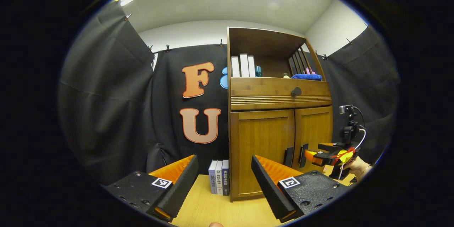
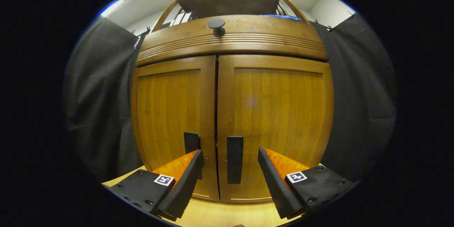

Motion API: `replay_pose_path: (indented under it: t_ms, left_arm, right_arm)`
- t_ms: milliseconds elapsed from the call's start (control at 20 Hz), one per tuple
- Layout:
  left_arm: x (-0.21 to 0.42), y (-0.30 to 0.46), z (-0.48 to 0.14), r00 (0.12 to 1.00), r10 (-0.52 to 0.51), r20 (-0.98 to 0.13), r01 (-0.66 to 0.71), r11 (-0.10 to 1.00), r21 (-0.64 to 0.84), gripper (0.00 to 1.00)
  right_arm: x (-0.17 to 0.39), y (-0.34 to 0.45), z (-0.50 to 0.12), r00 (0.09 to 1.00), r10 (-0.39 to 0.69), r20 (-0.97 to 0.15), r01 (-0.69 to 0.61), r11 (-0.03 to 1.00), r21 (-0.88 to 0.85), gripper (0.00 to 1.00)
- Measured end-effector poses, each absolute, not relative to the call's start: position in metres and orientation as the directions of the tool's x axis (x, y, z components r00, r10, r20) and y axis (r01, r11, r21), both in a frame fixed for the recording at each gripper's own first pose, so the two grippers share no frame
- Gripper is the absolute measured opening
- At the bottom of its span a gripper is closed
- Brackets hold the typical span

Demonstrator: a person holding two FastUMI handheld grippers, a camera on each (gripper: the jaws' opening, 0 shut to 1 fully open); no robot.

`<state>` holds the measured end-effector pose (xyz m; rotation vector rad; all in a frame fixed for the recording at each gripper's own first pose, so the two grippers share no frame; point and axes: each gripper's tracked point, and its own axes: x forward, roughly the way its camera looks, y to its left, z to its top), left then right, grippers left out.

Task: Open the right door of the double-door shoe cabinet with the right hand, and open the left door with the left hand.

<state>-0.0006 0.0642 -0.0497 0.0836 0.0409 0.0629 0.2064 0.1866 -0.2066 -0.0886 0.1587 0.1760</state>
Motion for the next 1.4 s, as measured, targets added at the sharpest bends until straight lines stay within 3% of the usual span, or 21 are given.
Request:
replay_pose_path:
  t_ms: [450, 600, 650, 700, 750, 800, 850, 950, 1200, 1250, 1300, 1350, 1400]
  left_arm:
    - [0.001, 0.075, -0.059, 0.995, 0.090, -0.036, -0.087, 0.993, 0.083, 0.92]
    - [0.002, 0.070, -0.059, 0.996, 0.078, -0.033, -0.075, 0.993, 0.086, 0.94]
    - [0.002, 0.070, -0.059, 0.996, 0.078, -0.033, -0.075, 0.993, 0.089, 0.94]
    - [0.003, 0.069, -0.059, 0.997, 0.076, -0.033, -0.073, 0.993, 0.090, 0.92]
    - [0.003, 0.067, -0.062, 0.997, 0.075, -0.036, -0.071, 0.993, 0.090, 0.92]
    - [0.003, 0.067, -0.064, 0.996, 0.075, -0.041, -0.072, 0.993, 0.090, 0.92]
    - [0.004, 0.068, -0.066, 0.996, 0.078, -0.046, -0.074, 0.993, 0.091, 0.92]
    - [0.005, 0.071, -0.070, 0.994, 0.091, -0.056, -0.086, 0.993, 0.087, 0.92]
    - [0.006, 0.068, -0.078, 0.992, 0.101, -0.082, -0.095, 0.993, 0.067, 0.92]
    - [0.005, 0.066, -0.079, 0.992, 0.098, -0.084, -0.093, 0.994, 0.065, 0.94]
    - [0.002, 0.063, -0.078, 0.992, 0.095, -0.085, -0.090, 0.994, 0.064, 0.92]
    - [0.001, 0.060, -0.077, 0.992, 0.091, -0.083, -0.085, 0.994, 0.070, 0.97]
    - [-0.001, 0.057, -0.077, 0.993, 0.091, -0.080, -0.084, 0.993, 0.081, 0.94]
  right_arm:
    - [0.256, 0.178, -0.254, 0.963, 0.147, -0.228, -0.154, 0.988, -0.014, 0.92]
    - [0.266, 0.177, -0.263, 0.961, 0.149, -0.232, -0.156, 0.988, -0.015, 0.77]
    - [0.268, 0.178, -0.264, 0.961, 0.148, -0.233, -0.156, 0.988, -0.016, 0.77]
    - [0.270, 0.180, -0.264, 0.961, 0.158, -0.228, -0.164, 0.986, -0.010, 0.87]
    - [0.271, 0.182, -0.263, 0.961, 0.163, -0.224, -0.170, 0.985, -0.009, 0.67]
    - [0.272, 0.184, -0.264, 0.961, 0.169, -0.220, -0.176, 0.984, -0.013, 0.63]
    - [0.273, 0.184, -0.265, 0.962, 0.165, -0.218, -0.172, 0.985, -0.015, 0.69]
    - [0.274, 0.185, -0.264, 0.962, 0.167, -0.215, -0.175, 0.984, -0.019, 0.44]
    - [0.273, 0.183, -0.266, 0.957, 0.179, -0.229, -0.187, 0.982, -0.012, 0.39]
    - [0.271, 0.183, -0.266, 0.956, 0.180, -0.230, -0.189, 0.982, -0.017, 0.45]
    - [0.269, 0.181, -0.266, 0.957, 0.183, -0.225, -0.194, 0.981, -0.024, 0.39]
    - [0.263, 0.180, -0.266, 0.957, 0.188, -0.221, -0.198, 0.980, -0.021, 0.39]
    - [0.260, 0.180, -0.263, 0.957, 0.196, -0.214, -0.204, 0.979, -0.017, 0.28]
